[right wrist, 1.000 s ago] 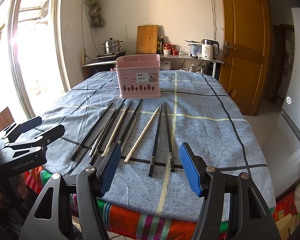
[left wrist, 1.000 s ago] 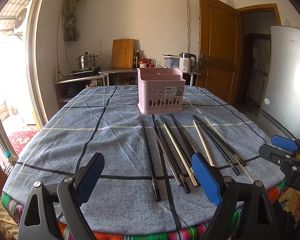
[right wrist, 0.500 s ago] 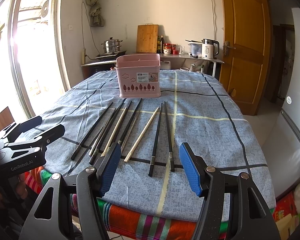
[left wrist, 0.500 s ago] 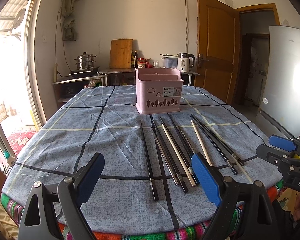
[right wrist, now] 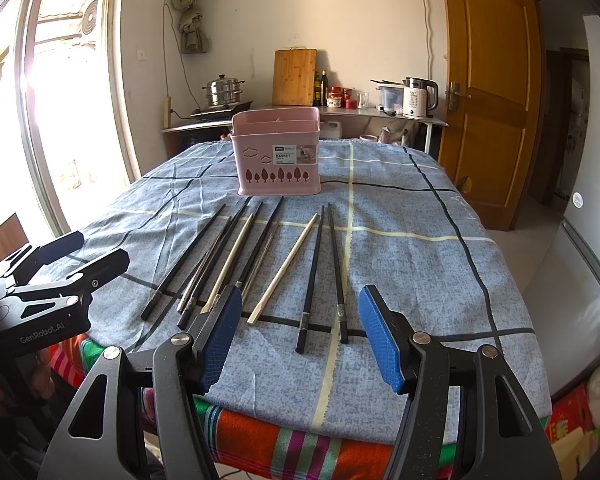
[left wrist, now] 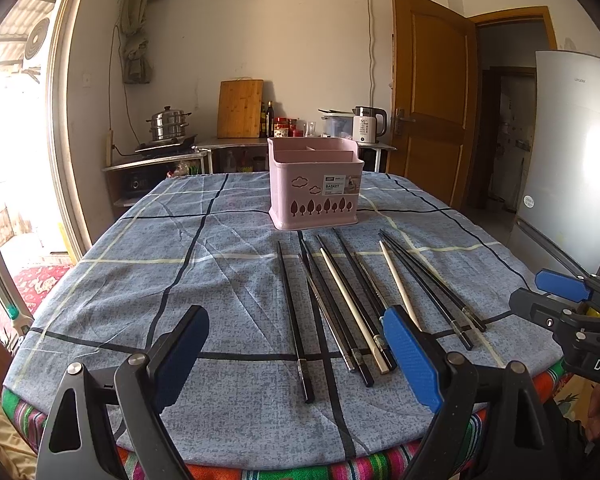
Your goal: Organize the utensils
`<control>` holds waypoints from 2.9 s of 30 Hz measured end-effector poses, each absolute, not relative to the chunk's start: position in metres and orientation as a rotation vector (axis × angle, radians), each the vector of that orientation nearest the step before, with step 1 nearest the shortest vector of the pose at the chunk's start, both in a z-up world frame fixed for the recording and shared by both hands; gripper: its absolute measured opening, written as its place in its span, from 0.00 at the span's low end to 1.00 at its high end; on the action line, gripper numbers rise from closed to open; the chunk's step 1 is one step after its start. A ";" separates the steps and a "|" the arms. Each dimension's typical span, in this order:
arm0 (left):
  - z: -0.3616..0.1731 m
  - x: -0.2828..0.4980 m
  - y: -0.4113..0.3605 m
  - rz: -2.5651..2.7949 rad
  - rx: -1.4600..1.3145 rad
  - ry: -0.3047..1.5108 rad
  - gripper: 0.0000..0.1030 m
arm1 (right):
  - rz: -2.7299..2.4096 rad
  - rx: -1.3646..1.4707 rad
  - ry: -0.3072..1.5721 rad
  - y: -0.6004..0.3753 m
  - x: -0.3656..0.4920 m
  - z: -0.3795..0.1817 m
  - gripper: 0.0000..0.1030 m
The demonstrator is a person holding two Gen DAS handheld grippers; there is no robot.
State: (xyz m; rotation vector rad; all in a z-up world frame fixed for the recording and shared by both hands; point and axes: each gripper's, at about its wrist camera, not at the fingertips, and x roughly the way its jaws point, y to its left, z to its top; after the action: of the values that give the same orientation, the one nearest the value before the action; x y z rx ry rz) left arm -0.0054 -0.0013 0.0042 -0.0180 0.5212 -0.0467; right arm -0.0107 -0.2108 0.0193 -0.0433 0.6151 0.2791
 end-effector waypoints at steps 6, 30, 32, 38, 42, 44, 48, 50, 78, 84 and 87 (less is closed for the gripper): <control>0.004 -0.006 -0.001 -0.048 -0.021 0.521 0.87 | 0.278 -0.044 0.616 -0.211 -0.011 0.019 0.60; 0.000 -0.002 0.000 -0.068 -0.025 0.534 0.87 | 0.281 -0.046 0.619 -0.210 -0.010 0.017 0.60; -0.001 0.000 0.001 -0.072 -0.027 0.538 0.87 | 0.284 -0.047 0.622 -0.210 -0.009 0.015 0.60; -0.005 0.011 0.001 -0.078 -0.014 0.556 0.87 | 0.288 -0.054 0.639 -0.208 -0.002 0.010 0.60; -0.011 0.028 0.006 -0.076 -0.035 0.600 0.87 | 0.291 -0.070 0.653 -0.204 0.007 0.008 0.60; -0.015 0.040 0.009 -0.080 -0.036 0.622 0.87 | 0.296 -0.078 0.662 -0.203 0.014 0.006 0.60; -0.021 0.064 0.017 -0.083 -0.054 0.665 0.87 | 0.299 -0.078 0.687 -0.200 0.031 0.003 0.60; -0.025 0.079 0.021 -0.080 -0.067 0.694 0.83 | 0.299 -0.078 0.696 -0.199 0.040 0.001 0.60; -0.057 0.216 0.034 -0.093 -0.082 0.920 0.52 | 0.301 -0.096 0.956 -0.195 0.207 -0.047 0.17; -0.057 0.228 0.022 -0.080 0.024 0.932 0.43 | 0.312 -0.108 0.973 -0.189 0.222 -0.048 0.17; -0.057 0.233 0.018 -0.094 0.031 0.938 0.33 | 0.321 -0.109 0.991 -0.186 0.232 -0.048 0.17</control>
State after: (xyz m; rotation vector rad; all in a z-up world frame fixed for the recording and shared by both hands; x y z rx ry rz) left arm 0.2334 0.0182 -0.0568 0.0313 0.9377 -0.0935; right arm 0.2320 -0.1863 -0.0480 -0.1085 0.9912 0.3207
